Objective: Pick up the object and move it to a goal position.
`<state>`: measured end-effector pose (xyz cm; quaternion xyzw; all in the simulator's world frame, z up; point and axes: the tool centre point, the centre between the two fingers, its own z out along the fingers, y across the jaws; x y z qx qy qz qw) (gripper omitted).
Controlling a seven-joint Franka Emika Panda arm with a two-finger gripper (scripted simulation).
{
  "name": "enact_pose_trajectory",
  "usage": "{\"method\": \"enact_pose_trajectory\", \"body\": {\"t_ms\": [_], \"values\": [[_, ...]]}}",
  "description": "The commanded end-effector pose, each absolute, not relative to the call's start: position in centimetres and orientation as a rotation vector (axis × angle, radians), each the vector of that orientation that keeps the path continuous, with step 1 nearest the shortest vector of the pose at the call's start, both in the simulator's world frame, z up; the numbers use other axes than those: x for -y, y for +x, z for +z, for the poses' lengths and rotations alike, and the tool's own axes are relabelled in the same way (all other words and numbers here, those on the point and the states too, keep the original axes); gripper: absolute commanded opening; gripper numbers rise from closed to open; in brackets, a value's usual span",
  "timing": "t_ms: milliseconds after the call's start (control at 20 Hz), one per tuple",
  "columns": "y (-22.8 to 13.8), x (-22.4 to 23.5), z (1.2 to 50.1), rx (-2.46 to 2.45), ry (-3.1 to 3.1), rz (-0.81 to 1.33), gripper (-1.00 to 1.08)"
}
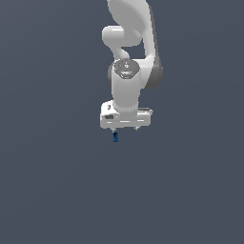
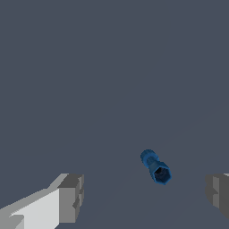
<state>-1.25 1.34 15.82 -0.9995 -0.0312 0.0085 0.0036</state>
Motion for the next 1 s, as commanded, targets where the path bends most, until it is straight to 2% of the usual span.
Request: {"method": "enact_pose_trajectory", "body": {"t_ms": [0, 400, 950], "values": [[-1.3, -1.3, 15.8, 0.098, -3.133, 0.027, 1.0], [-1.9, 1.6, 16.0, 0.031, -3.159, 0.06, 1.0], [-2.1, 1.7, 15.5, 0.098, -3.156, 0.057, 1.0]]}}
